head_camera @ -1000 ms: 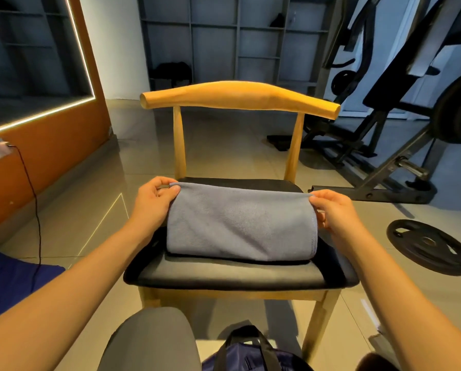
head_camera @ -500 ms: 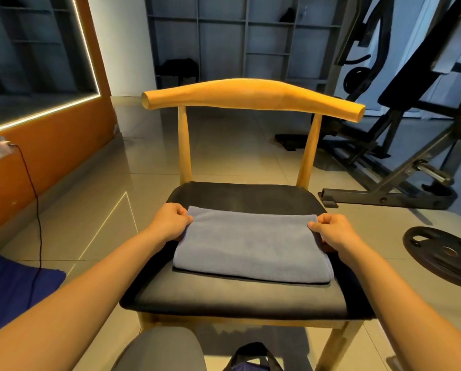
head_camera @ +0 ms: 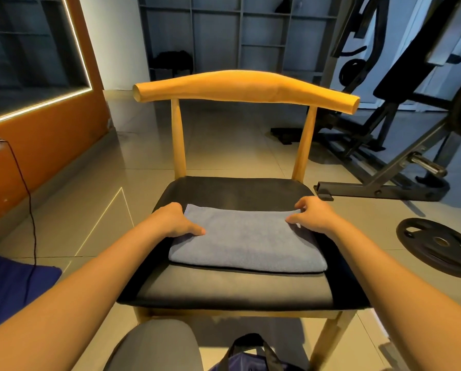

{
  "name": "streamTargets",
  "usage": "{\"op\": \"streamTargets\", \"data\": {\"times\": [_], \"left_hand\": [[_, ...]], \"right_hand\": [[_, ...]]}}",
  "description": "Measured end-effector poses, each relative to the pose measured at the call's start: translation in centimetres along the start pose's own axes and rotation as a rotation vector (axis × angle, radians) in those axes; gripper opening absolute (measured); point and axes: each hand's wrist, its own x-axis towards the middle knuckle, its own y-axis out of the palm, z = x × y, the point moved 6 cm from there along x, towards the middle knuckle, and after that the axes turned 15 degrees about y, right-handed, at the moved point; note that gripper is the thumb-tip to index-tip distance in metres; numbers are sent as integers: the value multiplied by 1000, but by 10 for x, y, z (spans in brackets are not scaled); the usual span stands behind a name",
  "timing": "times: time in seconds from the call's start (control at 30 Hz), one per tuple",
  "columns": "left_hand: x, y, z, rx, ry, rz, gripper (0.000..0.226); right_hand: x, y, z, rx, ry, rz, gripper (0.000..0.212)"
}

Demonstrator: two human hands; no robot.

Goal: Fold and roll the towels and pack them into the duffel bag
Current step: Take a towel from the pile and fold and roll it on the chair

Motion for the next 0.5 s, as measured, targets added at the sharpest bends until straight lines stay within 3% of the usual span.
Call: {"op": "streamTargets", "data": {"times": [0.1, 0.2, 0.33, 0.5], "left_hand": [[0, 4, -4, -61, 3, 74, 50], [0, -3, -9, -134, 36, 66, 31], [7, -36, -11, -248, 97, -83, 18], [45, -78, -51, -116, 330, -354, 27]], "right_hand": [[2, 4, 6, 34, 27, 139, 25], [0, -1, 7, 67, 19, 239, 19], [-15, -5, -1, 359, 90, 456, 23], [-51, 4, -23, 473, 141, 698, 32]]}}
